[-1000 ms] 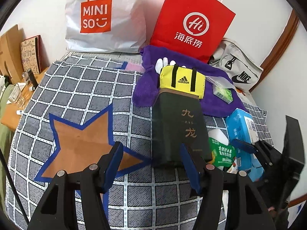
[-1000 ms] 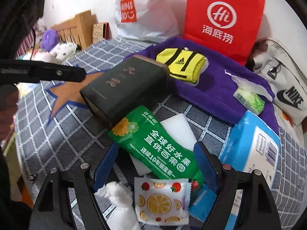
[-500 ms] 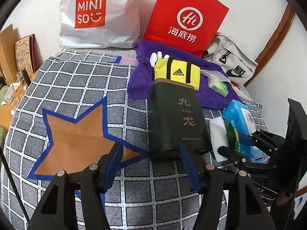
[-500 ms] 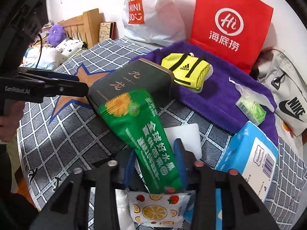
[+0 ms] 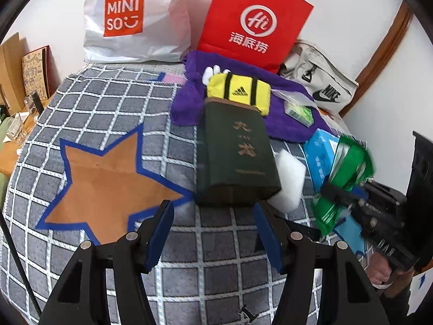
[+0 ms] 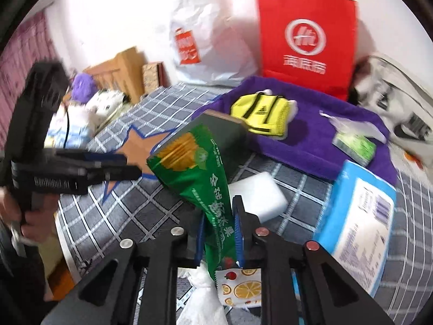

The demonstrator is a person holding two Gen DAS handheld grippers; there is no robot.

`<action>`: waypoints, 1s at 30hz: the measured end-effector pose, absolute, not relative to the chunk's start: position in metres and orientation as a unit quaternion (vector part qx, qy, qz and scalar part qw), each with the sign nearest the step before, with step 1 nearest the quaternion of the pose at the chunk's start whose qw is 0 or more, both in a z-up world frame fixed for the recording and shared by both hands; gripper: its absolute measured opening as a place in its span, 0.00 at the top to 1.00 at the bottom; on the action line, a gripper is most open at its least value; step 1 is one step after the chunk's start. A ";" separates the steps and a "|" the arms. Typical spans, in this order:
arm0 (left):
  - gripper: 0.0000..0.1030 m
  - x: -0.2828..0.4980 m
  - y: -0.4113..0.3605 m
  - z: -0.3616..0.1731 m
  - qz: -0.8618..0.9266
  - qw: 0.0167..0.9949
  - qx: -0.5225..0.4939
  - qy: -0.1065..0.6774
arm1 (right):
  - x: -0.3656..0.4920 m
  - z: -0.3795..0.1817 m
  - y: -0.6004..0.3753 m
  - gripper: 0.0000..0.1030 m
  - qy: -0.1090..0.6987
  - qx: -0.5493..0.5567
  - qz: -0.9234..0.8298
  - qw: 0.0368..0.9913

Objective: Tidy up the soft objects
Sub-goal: 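Grasp the white crumpled cloth with the left gripper while the right gripper lifts the green packet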

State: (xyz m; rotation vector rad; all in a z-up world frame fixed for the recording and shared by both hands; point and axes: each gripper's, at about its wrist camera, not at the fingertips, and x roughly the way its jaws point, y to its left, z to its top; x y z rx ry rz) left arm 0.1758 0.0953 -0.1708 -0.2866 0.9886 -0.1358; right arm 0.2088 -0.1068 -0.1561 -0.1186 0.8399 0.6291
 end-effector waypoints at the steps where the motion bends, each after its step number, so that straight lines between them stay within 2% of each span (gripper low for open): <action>1: 0.42 0.174 0.092 -0.172 -0.067 0.867 -0.136 0.475 | 0.208 -0.154 -0.113 0.89 0.401 -0.044 0.294 0.867; 11: 0.42 0.153 0.041 -0.176 -0.110 0.857 -0.110 0.492 | 0.187 -0.128 -0.162 0.89 0.359 0.044 0.285 0.888; 20: 0.42 0.148 -0.007 -0.194 -0.130 0.842 -0.082 0.517 | 0.144 -0.112 -0.202 0.89 0.329 0.076 0.293 0.895; 30: 0.42 0.154 -0.039 -0.213 -0.106 0.855 -0.030 0.507 | 0.119 -0.149 -0.248 0.89 0.361 0.065 0.233 0.901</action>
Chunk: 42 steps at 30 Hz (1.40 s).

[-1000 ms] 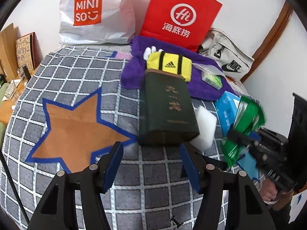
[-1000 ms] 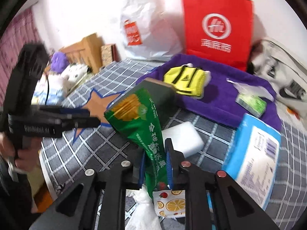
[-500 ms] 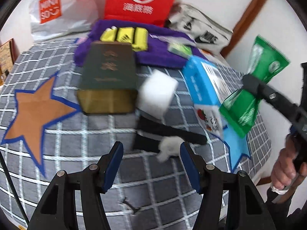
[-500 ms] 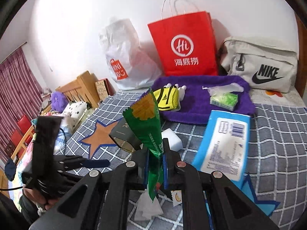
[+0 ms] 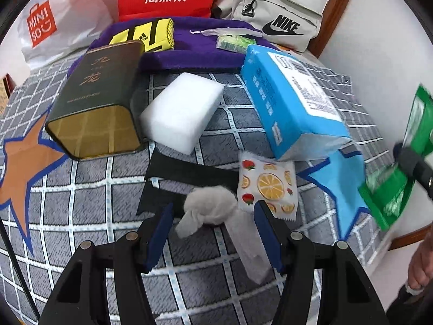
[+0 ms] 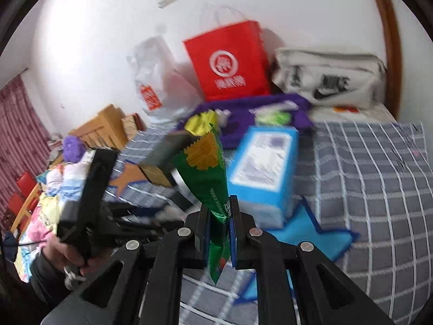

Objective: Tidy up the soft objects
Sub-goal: 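Grasp the white crumpled cloth with the left gripper while the right gripper lifts the green packet, then carry the cloth and green packet onto the purple towel and open both grippers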

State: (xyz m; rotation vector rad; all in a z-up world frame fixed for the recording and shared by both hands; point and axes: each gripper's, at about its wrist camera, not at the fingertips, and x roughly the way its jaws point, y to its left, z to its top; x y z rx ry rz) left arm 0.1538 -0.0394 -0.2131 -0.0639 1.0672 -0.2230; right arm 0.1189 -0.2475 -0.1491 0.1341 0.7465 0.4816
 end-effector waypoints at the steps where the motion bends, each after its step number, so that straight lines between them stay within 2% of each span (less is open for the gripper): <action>1: 0.42 0.154 -0.041 -0.214 -0.103 0.857 -0.025 0.504 | 0.119 -0.157 -0.250 0.89 0.369 0.065 0.226 0.899; 3: 0.45 0.152 -0.042 -0.213 -0.102 0.861 -0.011 0.499 | 0.119 -0.167 -0.253 0.89 0.379 0.065 0.221 0.896; 7: 0.65 0.147 -0.037 -0.209 -0.109 0.860 -0.008 0.498 | 0.121 -0.185 -0.253 0.89 0.396 0.070 0.219 0.889; 9: 0.67 0.144 -0.028 -0.206 -0.106 0.861 -0.020 0.498 | 0.121 -0.190 -0.252 0.89 0.399 0.068 0.218 0.888; 16: 0.66 0.135 0.001 -0.197 -0.086 0.859 -0.027 0.503 | 0.119 -0.196 -0.242 0.89 0.403 0.060 0.225 0.885; 17: 0.63 0.135 0.004 -0.198 -0.081 0.860 -0.026 0.504 | 0.121 -0.197 -0.240 0.89 0.405 0.059 0.227 0.884; 19: 0.46 0.132 0.010 -0.201 -0.077 0.856 -0.019 0.512 | 0.120 -0.198 -0.239 0.89 0.406 0.057 0.228 0.883; 25: 0.44 0.131 0.026 -0.210 -0.059 0.855 -0.050 0.512 | 0.120 -0.200 -0.237 0.89 0.411 0.054 0.226 0.882; 27: 0.45 0.133 0.023 -0.212 -0.065 0.855 -0.053 0.511 | 0.120 -0.199 -0.237 0.89 0.412 0.052 0.225 0.882; 28: 0.53 0.134 0.020 -0.213 -0.068 0.858 -0.049 0.508 | 0.120 -0.199 -0.237 0.89 0.412 0.051 0.224 0.882; 30: 0.60 0.134 0.015 -0.216 -0.061 0.861 -0.027 0.505 | 0.120 -0.199 -0.236 0.89 0.413 0.050 0.223 0.882; 32: 0.71 0.133 0.013 -0.217 -0.047 0.867 -0.003 0.496 | 0.121 -0.200 -0.235 0.89 0.416 0.049 0.222 0.881; 42: 0.73 0.134 0.056 -0.191 -0.026 0.878 -0.068 0.474 | 0.125 -0.183 -0.231 0.89 0.409 0.037 0.214 0.886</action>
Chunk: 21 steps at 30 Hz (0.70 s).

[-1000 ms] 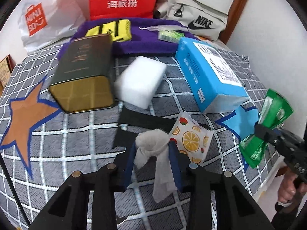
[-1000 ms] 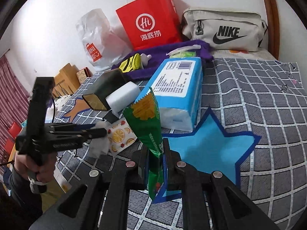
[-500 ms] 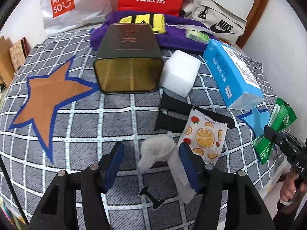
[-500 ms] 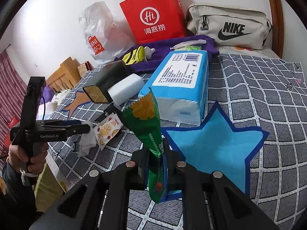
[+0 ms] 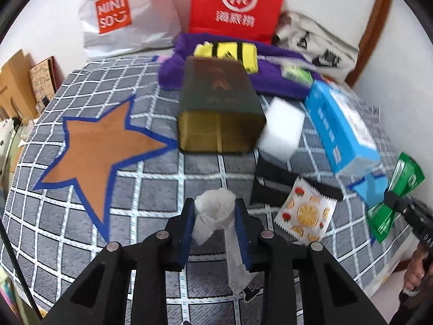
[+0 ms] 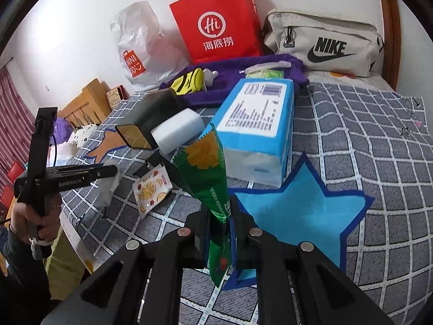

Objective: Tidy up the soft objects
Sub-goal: 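Carry the cloth and green packet onto the purple towel and open both grippers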

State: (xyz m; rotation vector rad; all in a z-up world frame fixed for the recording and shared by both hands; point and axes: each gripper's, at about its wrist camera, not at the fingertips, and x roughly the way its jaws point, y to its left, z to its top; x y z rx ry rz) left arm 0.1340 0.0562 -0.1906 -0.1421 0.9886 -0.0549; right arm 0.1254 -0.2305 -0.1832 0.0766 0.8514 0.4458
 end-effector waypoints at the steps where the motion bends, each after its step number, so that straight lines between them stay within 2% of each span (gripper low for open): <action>1: 0.73 0.134 0.059 -0.186 -0.026 0.880 -0.075 0.469 | 0.127 -0.180 -0.230 0.89 0.408 0.034 0.213 0.887; 21: 0.73 0.176 0.054 -0.119 -0.048 0.899 -0.105 0.422 | 0.159 -0.089 -0.220 0.89 0.344 -0.001 0.184 0.921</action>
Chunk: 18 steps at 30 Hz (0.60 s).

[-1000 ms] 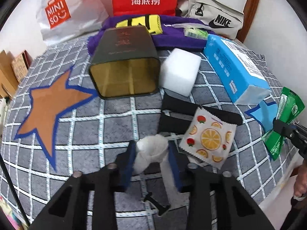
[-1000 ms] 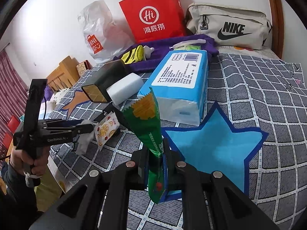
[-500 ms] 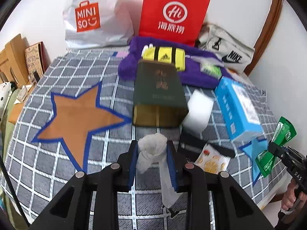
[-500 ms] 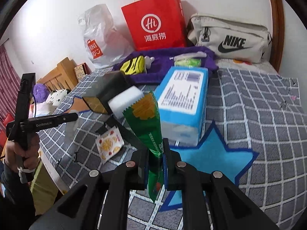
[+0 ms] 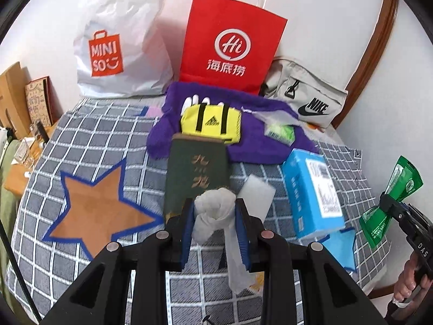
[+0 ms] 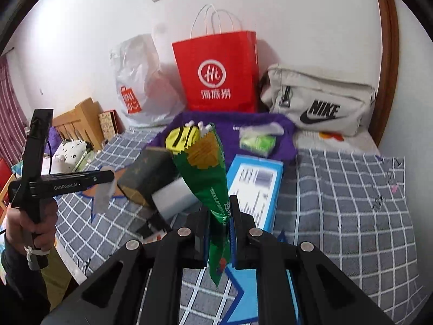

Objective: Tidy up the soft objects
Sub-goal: 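Carry the cloth and green packet onto the purple towel and open both grippers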

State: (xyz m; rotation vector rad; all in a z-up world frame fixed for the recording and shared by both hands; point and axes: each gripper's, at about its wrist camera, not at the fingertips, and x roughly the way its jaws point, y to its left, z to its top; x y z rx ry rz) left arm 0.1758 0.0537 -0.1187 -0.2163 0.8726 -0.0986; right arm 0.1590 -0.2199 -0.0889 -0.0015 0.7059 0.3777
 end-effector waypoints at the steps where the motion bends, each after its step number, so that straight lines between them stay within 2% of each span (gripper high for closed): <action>1: 0.73 0.179 0.052 -0.116 -0.048 0.900 -0.104 0.420 | 0.161 -0.087 -0.220 0.89 0.342 -0.002 0.184 0.921; 18: 0.73 0.236 0.063 -0.100 -0.045 0.894 -0.142 0.423 | 0.228 -0.075 -0.215 0.89 0.333 0.001 0.192 0.923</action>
